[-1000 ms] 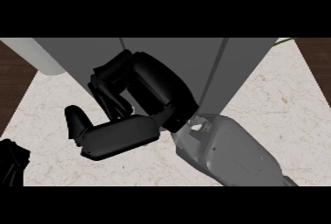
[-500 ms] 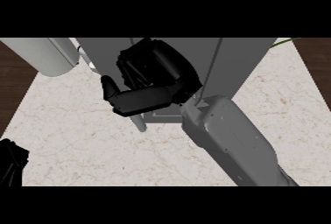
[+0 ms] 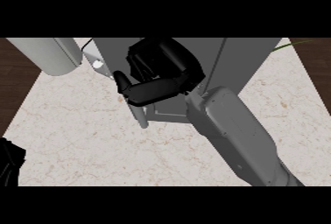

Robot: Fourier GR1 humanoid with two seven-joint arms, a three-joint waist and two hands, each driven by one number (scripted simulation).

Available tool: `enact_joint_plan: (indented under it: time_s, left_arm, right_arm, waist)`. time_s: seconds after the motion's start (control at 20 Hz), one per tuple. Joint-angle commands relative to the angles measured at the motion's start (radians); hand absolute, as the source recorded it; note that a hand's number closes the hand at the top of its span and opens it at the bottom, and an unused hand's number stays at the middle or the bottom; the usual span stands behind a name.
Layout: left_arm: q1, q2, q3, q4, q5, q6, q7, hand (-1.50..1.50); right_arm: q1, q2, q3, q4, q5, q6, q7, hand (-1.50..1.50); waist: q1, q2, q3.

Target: Pick up the wine, place it into the cabinet and close the cabinet

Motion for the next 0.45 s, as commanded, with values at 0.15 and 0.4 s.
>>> enact_joint_plan:
  time_s: [0.15, 0.4]
  left_arm:
    - [-0.033, -0.013, -0.019, 0.002, -0.035, 0.014, 0.004, 1.50]
    - [-0.030, -0.041, -0.039, 0.004, -0.047, 0.026, 0.001, 1.50]
  right_arm:
    - [-0.003, -0.107, -0.108, 0.198, 0.020, 0.057, -0.062, 1.50]
    - [-0.025, -0.098, -0.118, 0.233, 0.022, 0.058, -0.075, 1.50]
  waist:
    - [-0.008, 0.047, 0.013]
    - [-0.003, 0.047, 0.013]
